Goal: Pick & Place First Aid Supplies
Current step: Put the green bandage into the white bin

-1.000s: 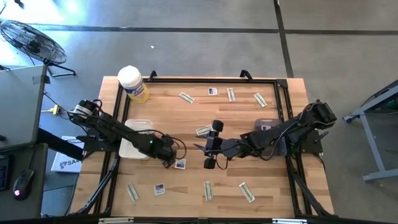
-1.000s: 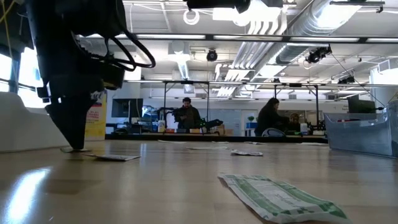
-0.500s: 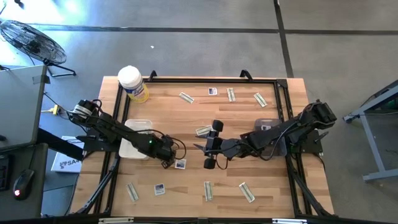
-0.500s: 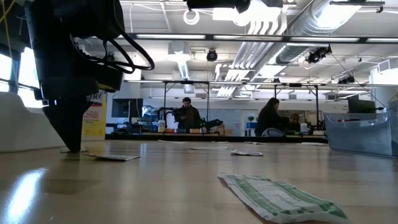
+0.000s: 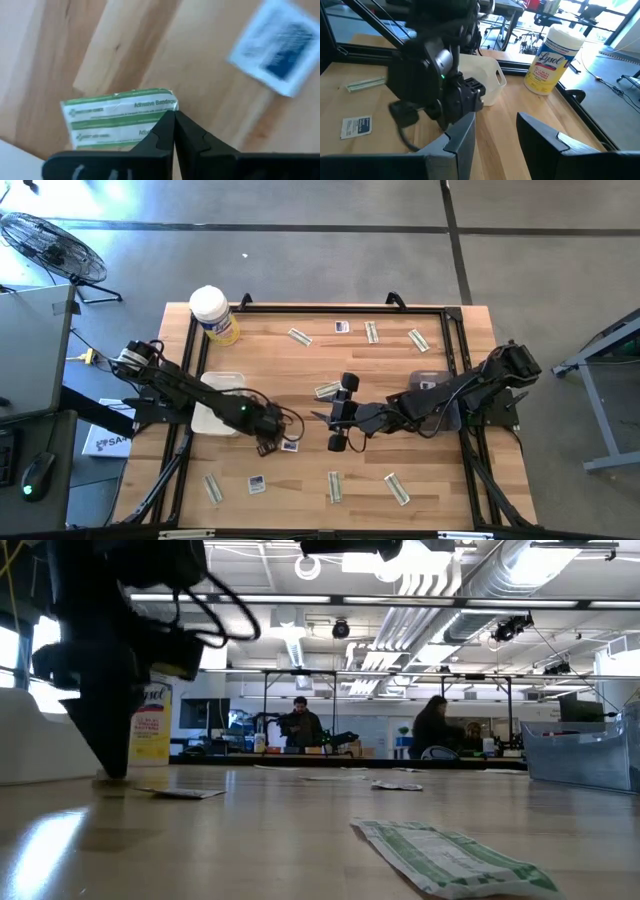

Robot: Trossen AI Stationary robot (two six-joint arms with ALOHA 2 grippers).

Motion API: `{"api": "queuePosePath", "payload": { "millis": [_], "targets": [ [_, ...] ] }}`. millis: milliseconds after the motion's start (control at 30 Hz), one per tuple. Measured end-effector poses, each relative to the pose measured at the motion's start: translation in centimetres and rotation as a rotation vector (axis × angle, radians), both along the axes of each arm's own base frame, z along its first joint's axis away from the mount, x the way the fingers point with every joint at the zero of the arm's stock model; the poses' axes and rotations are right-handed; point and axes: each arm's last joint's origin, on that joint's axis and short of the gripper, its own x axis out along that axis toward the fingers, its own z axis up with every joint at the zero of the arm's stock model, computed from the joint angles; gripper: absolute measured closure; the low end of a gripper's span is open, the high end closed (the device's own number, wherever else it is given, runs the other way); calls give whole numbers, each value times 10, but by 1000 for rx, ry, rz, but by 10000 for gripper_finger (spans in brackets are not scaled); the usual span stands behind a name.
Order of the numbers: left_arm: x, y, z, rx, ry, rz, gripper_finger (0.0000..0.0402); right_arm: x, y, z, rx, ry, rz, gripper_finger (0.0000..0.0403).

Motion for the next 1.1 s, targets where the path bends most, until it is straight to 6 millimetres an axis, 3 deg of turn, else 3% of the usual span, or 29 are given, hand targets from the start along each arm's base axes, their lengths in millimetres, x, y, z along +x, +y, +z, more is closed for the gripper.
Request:
{"api": "queuePosePath", "payload": {
  "millis": [167,300,567,667,833,967,1100],
  "targets": [
    [3,-11,31,60,56,-168,401,0,0,0,-1,0,-1,265],
    [-11,-22,66,194,78,-294,401,0,0,0,-2,0,-3,265],
    [-80,-29,117,260,27,-422,401,3,-5,2,6,-20,-10,265],
    [-105,-20,115,250,10,-418,401,5,-12,3,13,-29,-19,265],
    [-128,-4,90,280,53,-444,401,10,-28,3,31,-28,-17,265],
    [-131,0,69,334,65,-523,401,13,-42,3,51,-23,2,265],
    [-122,-1,64,308,49,-539,402,16,-54,2,71,-21,15,265]
  ]
}}
